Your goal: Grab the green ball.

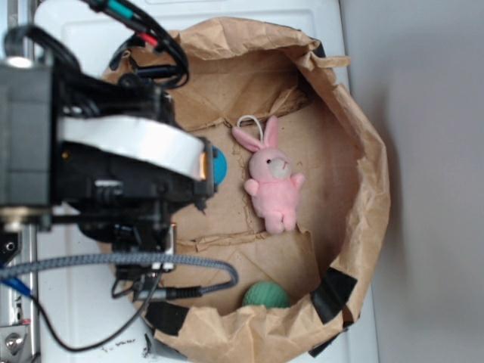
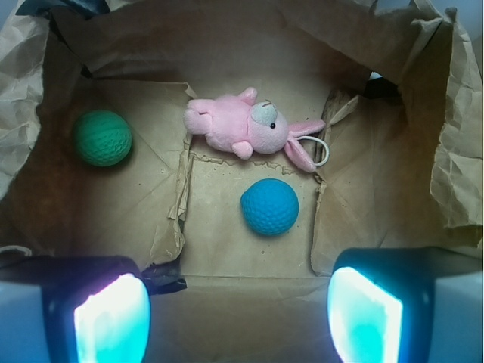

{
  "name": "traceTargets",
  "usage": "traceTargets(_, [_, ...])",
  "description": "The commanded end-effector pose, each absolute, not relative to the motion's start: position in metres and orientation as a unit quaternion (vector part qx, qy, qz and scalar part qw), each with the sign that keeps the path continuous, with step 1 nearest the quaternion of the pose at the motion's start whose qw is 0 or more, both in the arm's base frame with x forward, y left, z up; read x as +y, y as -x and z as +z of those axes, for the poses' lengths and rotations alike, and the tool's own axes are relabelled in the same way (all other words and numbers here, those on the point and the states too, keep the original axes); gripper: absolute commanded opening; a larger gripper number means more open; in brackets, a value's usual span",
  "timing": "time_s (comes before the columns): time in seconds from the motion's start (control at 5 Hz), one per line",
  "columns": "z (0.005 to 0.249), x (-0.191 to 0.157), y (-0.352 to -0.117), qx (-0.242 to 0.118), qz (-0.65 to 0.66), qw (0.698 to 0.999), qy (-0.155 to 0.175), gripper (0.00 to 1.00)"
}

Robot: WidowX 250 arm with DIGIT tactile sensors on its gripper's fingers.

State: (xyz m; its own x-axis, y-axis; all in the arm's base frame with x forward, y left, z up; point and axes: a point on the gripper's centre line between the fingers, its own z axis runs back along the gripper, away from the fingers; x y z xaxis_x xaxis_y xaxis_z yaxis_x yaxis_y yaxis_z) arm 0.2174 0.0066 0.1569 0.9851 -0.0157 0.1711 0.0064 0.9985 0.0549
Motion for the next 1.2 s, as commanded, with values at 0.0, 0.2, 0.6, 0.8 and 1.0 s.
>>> traceTargets(0.0, [0.153,0.024,-0.254,-0.135,-0.116,0.984,-0.008,1.00])
traceTargets(0.2, [0.164,0.034,-0.264,-0.152,-0.157,0.976,0.024,1.00])
traceTargets(0.6, [0.099,0.041,-0.286,-0.166,-0.218,0.962,-0.013,1.00])
traceTargets(0.8, [0.085,0.022,-0.280,-0.165,-0.271,0.948,0.005,1.00])
traceTargets(1.0, [0.080,-0.001,-0.280,-0.160,-0.312,0.936,0.018,1.00])
